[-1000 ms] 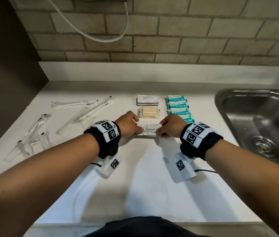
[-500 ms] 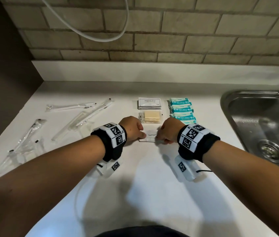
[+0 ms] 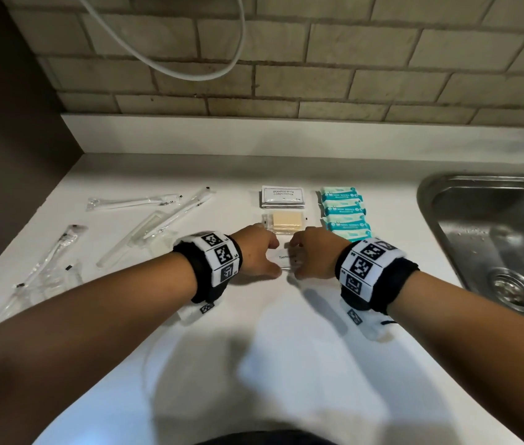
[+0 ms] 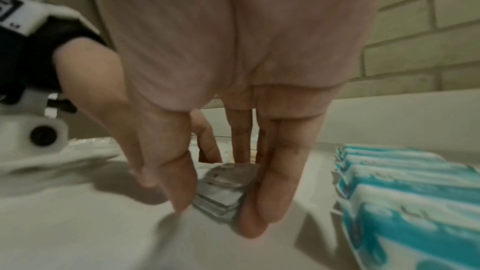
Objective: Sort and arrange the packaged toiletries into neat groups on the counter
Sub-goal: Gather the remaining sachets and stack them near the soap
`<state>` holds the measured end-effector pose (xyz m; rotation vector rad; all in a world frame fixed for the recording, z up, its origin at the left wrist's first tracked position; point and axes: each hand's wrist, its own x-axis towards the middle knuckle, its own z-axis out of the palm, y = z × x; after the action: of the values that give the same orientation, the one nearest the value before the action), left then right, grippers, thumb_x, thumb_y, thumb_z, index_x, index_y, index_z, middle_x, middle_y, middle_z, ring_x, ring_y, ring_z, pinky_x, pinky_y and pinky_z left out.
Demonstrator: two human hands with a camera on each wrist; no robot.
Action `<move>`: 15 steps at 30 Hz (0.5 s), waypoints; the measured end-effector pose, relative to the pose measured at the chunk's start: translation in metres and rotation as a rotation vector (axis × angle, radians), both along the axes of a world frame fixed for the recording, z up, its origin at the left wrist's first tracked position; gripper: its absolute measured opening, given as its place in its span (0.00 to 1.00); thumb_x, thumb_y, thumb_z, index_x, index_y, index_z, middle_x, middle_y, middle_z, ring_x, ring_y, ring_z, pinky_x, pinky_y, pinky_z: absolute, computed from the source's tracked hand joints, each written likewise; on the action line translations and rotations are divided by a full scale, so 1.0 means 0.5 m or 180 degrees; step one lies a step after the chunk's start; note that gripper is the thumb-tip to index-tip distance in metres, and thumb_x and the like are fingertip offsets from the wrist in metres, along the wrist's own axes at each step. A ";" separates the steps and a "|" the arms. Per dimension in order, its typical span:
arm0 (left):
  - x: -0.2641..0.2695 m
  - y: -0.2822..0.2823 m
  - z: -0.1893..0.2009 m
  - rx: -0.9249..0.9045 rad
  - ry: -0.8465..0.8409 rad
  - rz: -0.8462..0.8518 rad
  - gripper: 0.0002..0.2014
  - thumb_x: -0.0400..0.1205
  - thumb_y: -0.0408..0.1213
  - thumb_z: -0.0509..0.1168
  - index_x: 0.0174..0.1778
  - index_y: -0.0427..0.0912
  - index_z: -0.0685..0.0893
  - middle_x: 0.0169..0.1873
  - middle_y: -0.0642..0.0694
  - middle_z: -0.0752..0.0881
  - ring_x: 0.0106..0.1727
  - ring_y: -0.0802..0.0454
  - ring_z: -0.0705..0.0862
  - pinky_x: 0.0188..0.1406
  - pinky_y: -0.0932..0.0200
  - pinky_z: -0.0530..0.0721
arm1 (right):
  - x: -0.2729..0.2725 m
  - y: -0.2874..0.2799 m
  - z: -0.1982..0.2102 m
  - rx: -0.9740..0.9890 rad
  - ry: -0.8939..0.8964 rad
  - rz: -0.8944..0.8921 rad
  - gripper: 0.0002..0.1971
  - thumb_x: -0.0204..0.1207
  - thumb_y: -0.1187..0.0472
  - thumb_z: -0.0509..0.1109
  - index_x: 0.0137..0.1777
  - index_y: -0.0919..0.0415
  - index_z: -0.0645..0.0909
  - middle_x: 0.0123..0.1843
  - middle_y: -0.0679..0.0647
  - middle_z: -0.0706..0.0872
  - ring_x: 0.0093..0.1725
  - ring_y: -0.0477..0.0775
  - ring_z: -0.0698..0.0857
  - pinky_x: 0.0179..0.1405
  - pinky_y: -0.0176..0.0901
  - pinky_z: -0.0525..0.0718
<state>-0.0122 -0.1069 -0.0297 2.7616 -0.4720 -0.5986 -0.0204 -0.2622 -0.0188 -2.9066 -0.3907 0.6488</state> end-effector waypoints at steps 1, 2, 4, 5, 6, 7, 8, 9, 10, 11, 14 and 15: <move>0.000 -0.002 -0.002 0.0067 -0.0020 -0.0056 0.34 0.74 0.51 0.74 0.75 0.42 0.75 0.69 0.44 0.75 0.68 0.45 0.78 0.63 0.61 0.74 | -0.001 0.002 0.000 -0.0024 -0.0026 0.0040 0.30 0.65 0.50 0.78 0.67 0.59 0.79 0.60 0.55 0.85 0.57 0.57 0.84 0.55 0.45 0.84; 0.000 -0.003 -0.003 0.0138 -0.0050 -0.0113 0.36 0.73 0.50 0.76 0.75 0.42 0.75 0.69 0.45 0.74 0.68 0.45 0.78 0.63 0.60 0.74 | -0.001 0.005 0.002 -0.0049 -0.0039 0.0083 0.30 0.65 0.50 0.79 0.66 0.60 0.79 0.59 0.56 0.85 0.56 0.57 0.84 0.55 0.45 0.85; 0.002 -0.010 -0.003 0.0268 -0.0127 -0.0236 0.33 0.72 0.49 0.76 0.72 0.43 0.78 0.66 0.44 0.77 0.65 0.44 0.80 0.63 0.56 0.79 | -0.001 0.009 0.004 -0.0057 -0.0067 0.0112 0.28 0.64 0.51 0.80 0.62 0.60 0.81 0.56 0.56 0.86 0.54 0.58 0.85 0.53 0.46 0.86; 0.003 -0.013 -0.001 0.0305 -0.0164 -0.0283 0.30 0.72 0.48 0.76 0.69 0.42 0.80 0.63 0.43 0.80 0.62 0.43 0.81 0.60 0.54 0.81 | -0.001 0.011 0.005 -0.0058 -0.0083 0.0121 0.26 0.64 0.52 0.80 0.60 0.61 0.82 0.54 0.56 0.86 0.53 0.58 0.86 0.52 0.47 0.86; 0.005 -0.016 0.000 0.0317 -0.0197 -0.0319 0.26 0.72 0.47 0.75 0.65 0.42 0.82 0.60 0.43 0.82 0.59 0.43 0.83 0.57 0.54 0.82 | 0.000 0.011 0.006 -0.0071 -0.0095 0.0138 0.25 0.63 0.52 0.80 0.59 0.60 0.82 0.53 0.56 0.85 0.52 0.58 0.86 0.51 0.47 0.86; 0.006 -0.017 0.001 0.0311 -0.0221 -0.0336 0.23 0.72 0.46 0.75 0.62 0.42 0.84 0.57 0.43 0.84 0.56 0.43 0.84 0.53 0.54 0.83 | 0.000 0.012 0.006 -0.0085 -0.0105 0.0143 0.24 0.64 0.52 0.80 0.58 0.60 0.82 0.53 0.56 0.85 0.52 0.59 0.86 0.51 0.47 0.87; 0.007 -0.017 0.001 0.0298 -0.0238 -0.0338 0.21 0.72 0.45 0.74 0.59 0.42 0.85 0.54 0.43 0.85 0.55 0.43 0.84 0.51 0.55 0.83 | 0.001 0.011 0.005 -0.0092 -0.0112 0.0140 0.23 0.64 0.52 0.80 0.58 0.60 0.83 0.53 0.56 0.85 0.52 0.59 0.86 0.52 0.47 0.87; 0.008 -0.017 0.000 0.0283 -0.0253 -0.0332 0.20 0.72 0.44 0.74 0.58 0.42 0.86 0.53 0.44 0.86 0.53 0.43 0.85 0.49 0.55 0.83 | 0.003 0.010 0.004 -0.0103 -0.0124 0.0139 0.23 0.64 0.53 0.79 0.59 0.59 0.83 0.53 0.56 0.86 0.52 0.59 0.86 0.53 0.48 0.87; 0.009 -0.018 -0.001 0.0269 -0.0268 -0.0326 0.20 0.72 0.44 0.74 0.59 0.42 0.86 0.53 0.44 0.87 0.53 0.43 0.85 0.48 0.56 0.82 | 0.005 0.008 0.004 -0.0116 -0.0143 0.0142 0.22 0.65 0.53 0.79 0.59 0.59 0.83 0.54 0.56 0.86 0.52 0.58 0.86 0.53 0.48 0.87; 0.011 -0.018 -0.003 0.0249 -0.0278 -0.0310 0.20 0.72 0.44 0.74 0.60 0.43 0.86 0.54 0.44 0.87 0.54 0.43 0.85 0.47 0.58 0.81 | 0.006 0.007 0.003 -0.0127 -0.0159 0.0140 0.21 0.65 0.54 0.78 0.59 0.58 0.83 0.54 0.56 0.87 0.52 0.58 0.86 0.54 0.48 0.87; 0.017 -0.018 -0.007 0.0181 -0.0271 -0.0248 0.24 0.73 0.43 0.74 0.65 0.43 0.84 0.58 0.45 0.86 0.56 0.43 0.85 0.46 0.61 0.77 | 0.011 0.004 -0.002 -0.0154 -0.0186 0.0116 0.20 0.67 0.54 0.77 0.58 0.58 0.84 0.54 0.56 0.87 0.53 0.58 0.86 0.52 0.46 0.86; 0.018 -0.019 -0.007 0.0174 -0.0269 -0.0245 0.23 0.73 0.43 0.74 0.65 0.44 0.84 0.58 0.45 0.86 0.56 0.43 0.85 0.46 0.61 0.77 | 0.011 0.003 -0.003 -0.0152 -0.0202 0.0113 0.20 0.67 0.54 0.77 0.58 0.59 0.84 0.54 0.56 0.87 0.53 0.58 0.86 0.51 0.45 0.86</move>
<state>-0.0030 -0.1163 -0.0332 2.8404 -0.5915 -0.5211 -0.0148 -0.2606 -0.0202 -2.9779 -0.4412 0.5796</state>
